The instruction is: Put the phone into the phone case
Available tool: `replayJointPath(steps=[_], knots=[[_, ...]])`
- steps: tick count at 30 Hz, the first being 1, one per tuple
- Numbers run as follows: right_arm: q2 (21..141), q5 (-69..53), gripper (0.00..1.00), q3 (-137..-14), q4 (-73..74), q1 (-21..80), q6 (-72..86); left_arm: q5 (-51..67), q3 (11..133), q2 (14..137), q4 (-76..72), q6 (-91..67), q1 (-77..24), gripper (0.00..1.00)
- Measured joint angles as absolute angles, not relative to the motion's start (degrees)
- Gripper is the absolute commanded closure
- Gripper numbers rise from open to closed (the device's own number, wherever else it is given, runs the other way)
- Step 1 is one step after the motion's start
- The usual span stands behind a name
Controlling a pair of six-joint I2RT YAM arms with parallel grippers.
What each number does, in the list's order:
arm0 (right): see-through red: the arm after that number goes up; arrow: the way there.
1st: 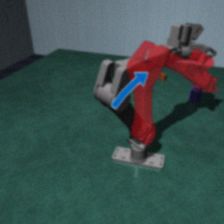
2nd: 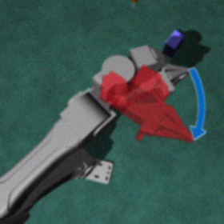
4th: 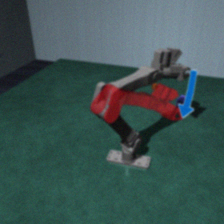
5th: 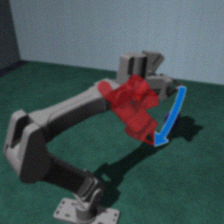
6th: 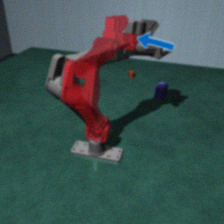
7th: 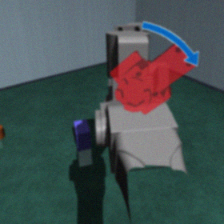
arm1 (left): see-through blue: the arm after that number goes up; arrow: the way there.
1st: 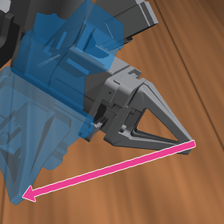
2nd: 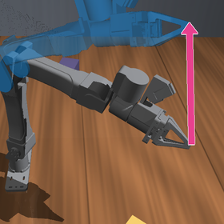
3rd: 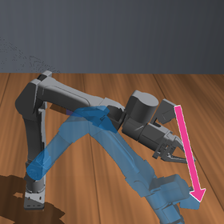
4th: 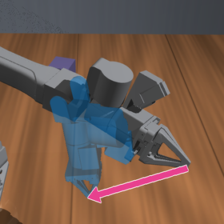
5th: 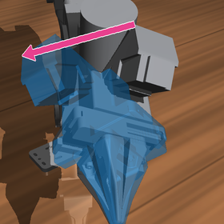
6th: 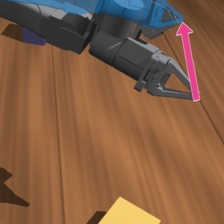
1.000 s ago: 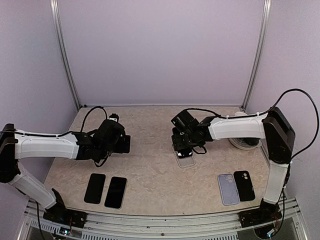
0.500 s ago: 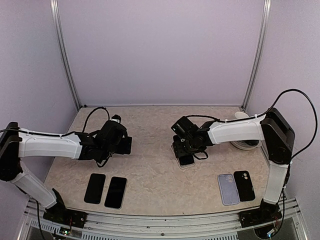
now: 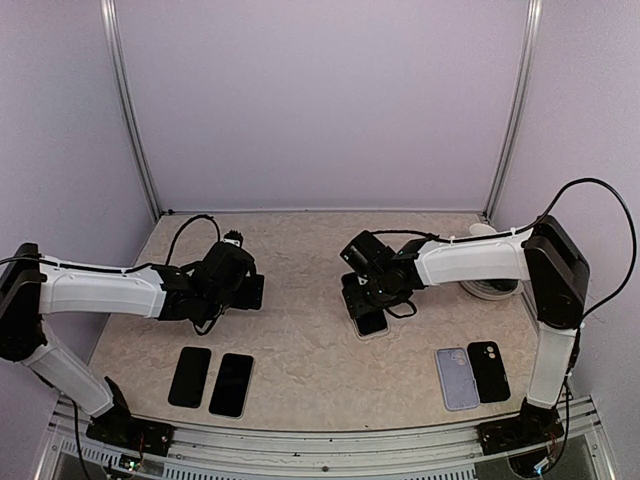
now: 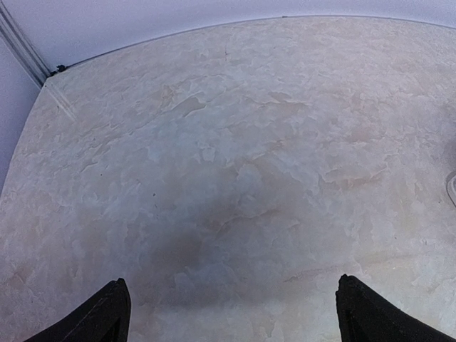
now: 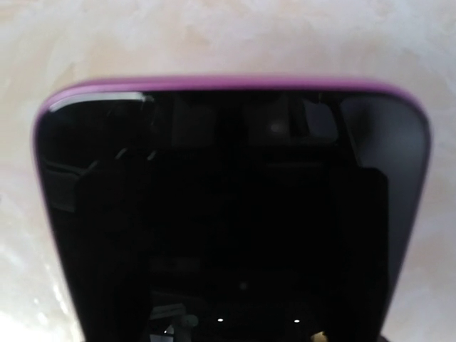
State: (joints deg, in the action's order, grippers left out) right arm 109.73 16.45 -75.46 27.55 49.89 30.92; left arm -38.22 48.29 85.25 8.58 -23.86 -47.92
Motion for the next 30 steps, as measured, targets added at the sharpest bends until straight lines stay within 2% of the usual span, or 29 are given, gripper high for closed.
replayJointPath(steps=[21, 25, 29, 30], knots=[[112.0, 15.2, 0.61, -75.5, 28.2, 49.7, 34.6, -39.1, 48.3, 85.9, 8.6, -23.7, -47.9, 0.01], [112.1, 15.2, 0.51, -75.4, 28.2, 49.7, 35.3, -39.1, 48.3, 86.0, 8.6, -23.7, -47.9, 0.01], [112.4, 15.5, 0.31, -75.4, 28.1, 49.7, 35.7, -39.1, 48.3, 86.3, 8.6, -23.7, -47.9, 0.01], [112.4, 15.5, 0.23, -75.4, 28.1, 49.7, 35.7, -39.1, 48.3, 86.4, 8.6, -23.7, -47.9, 0.01]])
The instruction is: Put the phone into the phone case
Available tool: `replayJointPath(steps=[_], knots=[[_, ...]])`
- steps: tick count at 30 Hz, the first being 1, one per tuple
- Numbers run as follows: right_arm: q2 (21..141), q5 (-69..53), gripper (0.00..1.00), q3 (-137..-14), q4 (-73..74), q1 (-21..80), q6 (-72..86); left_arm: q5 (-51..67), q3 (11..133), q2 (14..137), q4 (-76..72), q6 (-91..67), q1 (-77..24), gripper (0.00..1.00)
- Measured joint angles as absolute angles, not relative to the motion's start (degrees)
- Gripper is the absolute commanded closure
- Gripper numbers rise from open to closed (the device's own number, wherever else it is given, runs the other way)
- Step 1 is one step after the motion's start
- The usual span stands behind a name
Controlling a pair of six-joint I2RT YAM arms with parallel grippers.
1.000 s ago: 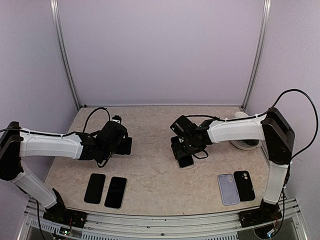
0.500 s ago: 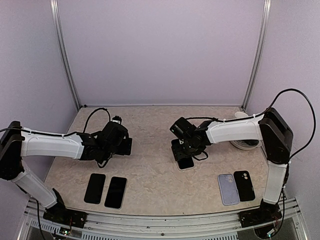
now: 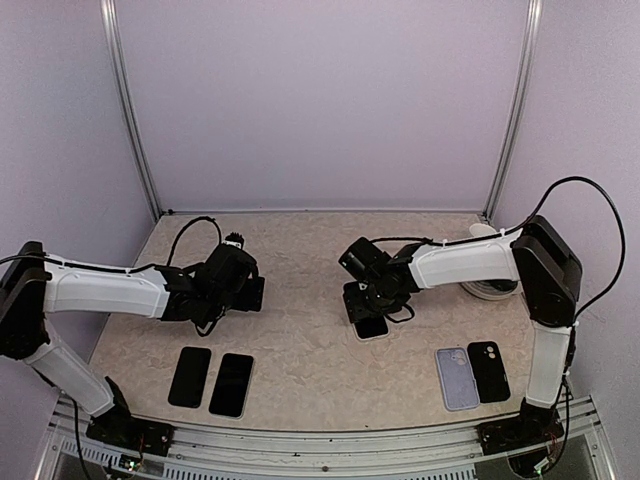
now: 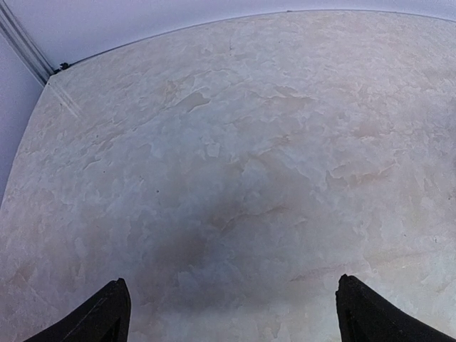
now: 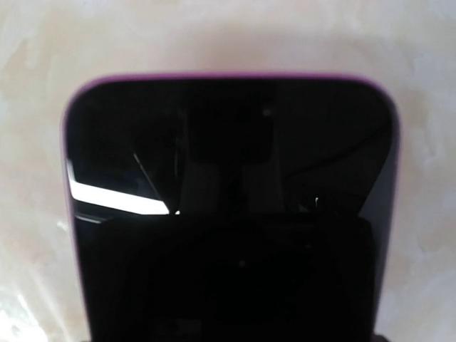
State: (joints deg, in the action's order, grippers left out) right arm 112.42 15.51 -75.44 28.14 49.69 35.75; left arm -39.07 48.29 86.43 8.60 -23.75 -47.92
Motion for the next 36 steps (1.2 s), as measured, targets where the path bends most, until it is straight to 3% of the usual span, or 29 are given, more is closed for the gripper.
replayJointPath(steps=[5, 23, 26, 31, 36], knots=[[112.8, 15.6, 0.01, -75.5, 29.3, 49.7, 36.0, -39.1, 48.3, 86.5, 8.6, -23.7, -47.9, 0.01], [113.5, 11.1, 0.01, -75.9, 33.5, 49.7, 35.6, -39.1, 48.3, 86.5, 8.6, -23.7, -47.9, 0.01], [113.9, 10.0, 0.07, -75.9, 33.6, 49.7, 35.2, -39.3, 48.3, 86.5, 8.6, -23.7, -47.9, 0.01], [113.9, 9.5, 0.28, -75.9, 33.6, 49.6, 34.2, -39.5, 48.3, 86.5, 8.6, -23.7, -47.9, 0.01], [113.8, 8.8, 0.41, -75.9, 33.2, 49.6, 33.9, -39.5, 48.3, 86.5, 8.6, -23.7, -47.9, 0.01]])
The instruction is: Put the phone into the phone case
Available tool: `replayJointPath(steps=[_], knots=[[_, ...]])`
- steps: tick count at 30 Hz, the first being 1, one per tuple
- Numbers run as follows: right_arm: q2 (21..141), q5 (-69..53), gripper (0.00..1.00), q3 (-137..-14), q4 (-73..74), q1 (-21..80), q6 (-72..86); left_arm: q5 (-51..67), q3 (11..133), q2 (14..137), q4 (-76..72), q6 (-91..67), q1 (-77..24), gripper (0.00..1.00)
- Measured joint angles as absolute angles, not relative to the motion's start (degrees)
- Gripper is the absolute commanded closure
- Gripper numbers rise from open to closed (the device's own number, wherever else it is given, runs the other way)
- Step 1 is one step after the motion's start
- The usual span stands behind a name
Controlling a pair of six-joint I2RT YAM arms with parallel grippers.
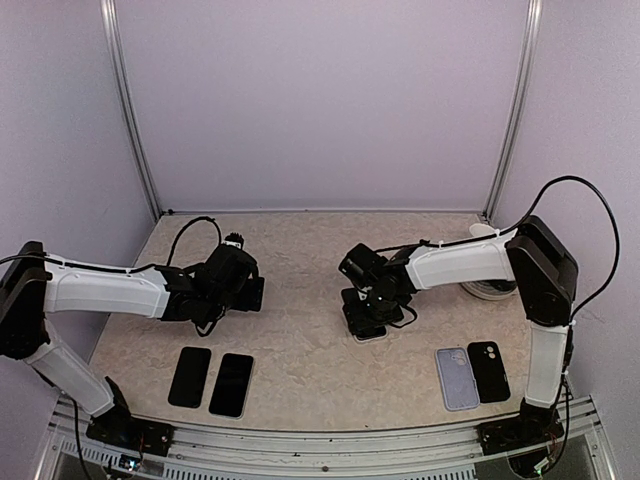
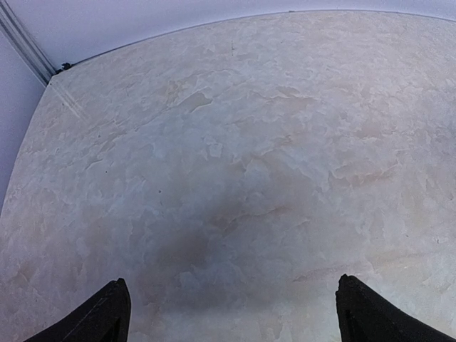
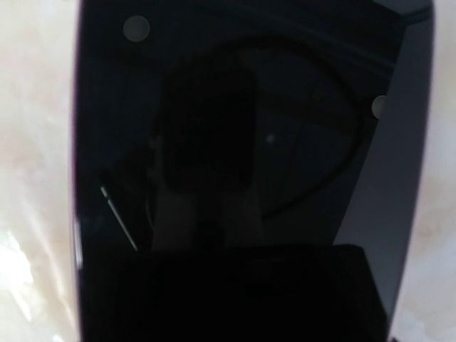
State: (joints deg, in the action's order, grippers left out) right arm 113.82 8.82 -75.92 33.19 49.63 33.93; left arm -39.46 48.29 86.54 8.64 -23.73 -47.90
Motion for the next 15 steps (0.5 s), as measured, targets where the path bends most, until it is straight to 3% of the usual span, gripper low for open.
replayJointPath(steps=[4, 15], knots=[[113.8, 8.8, 0.5, -75.9, 33.1, 49.6, 33.4, -39.4, 48.3, 86.5, 8.7, -23.7, -47.9, 0.01], [110.6, 6.0, 0.6, -70.8, 27.2, 49.5, 29.8, -36.1, 49.7, 86.5, 8.4, -23.7, -47.9, 0.01]])
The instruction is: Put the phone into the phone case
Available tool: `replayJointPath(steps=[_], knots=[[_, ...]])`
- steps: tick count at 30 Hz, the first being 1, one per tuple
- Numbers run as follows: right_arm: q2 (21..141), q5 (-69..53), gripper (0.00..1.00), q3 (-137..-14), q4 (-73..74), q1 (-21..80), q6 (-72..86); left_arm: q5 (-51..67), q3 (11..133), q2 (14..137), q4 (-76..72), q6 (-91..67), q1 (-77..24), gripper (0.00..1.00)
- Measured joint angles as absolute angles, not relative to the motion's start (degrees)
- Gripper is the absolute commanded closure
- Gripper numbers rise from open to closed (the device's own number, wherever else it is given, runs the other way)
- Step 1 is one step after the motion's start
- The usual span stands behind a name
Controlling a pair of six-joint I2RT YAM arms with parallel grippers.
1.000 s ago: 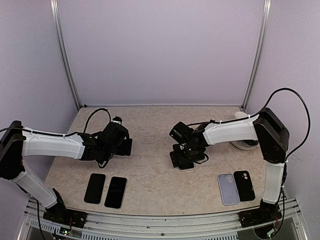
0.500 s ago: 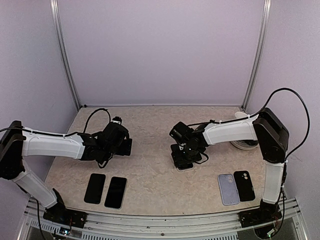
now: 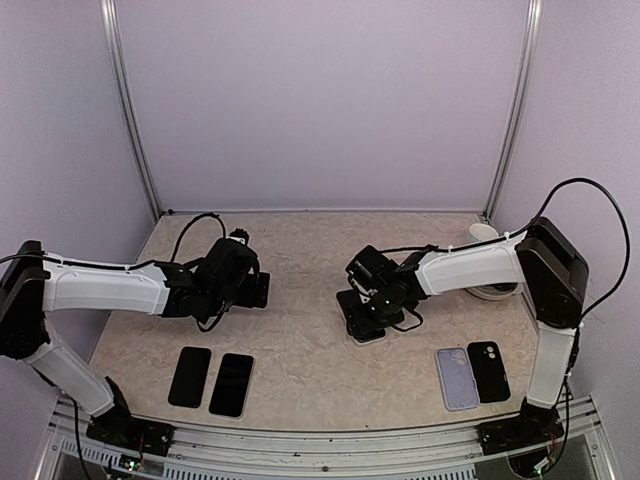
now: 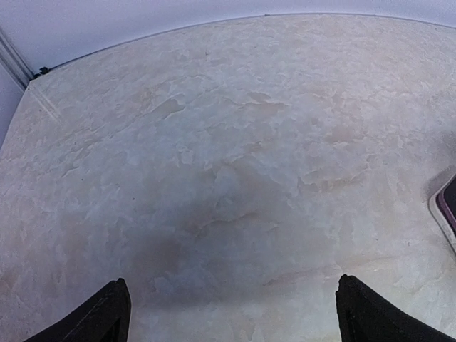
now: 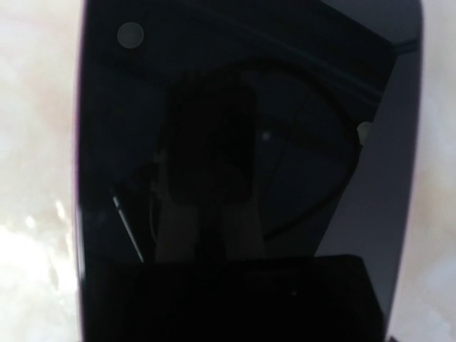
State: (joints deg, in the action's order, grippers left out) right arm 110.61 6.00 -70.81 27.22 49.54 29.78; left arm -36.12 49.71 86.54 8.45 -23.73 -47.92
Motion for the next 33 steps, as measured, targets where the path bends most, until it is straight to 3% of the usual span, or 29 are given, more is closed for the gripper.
replayJointPath(steps=[14, 27, 33], knots=[[106.3, 3.3, 0.65, -65.2, 19.9, 49.6, 28.1, -19.6, 50.8, 89.8, 0.9, -24.2, -47.9, 0.01], [104.7, 2.3, 0.65, -60.7, 12.7, 49.6, 27.9, 4.2, 59.7, 108.6, -18.2, -37.8, -47.8, 0.01], [102.3, 1.9, 0.65, -58.9, 9.5, 49.6, 27.0, 8.0, 60.4, 113.3, -24.0, -44.4, -47.6, 0.15]])
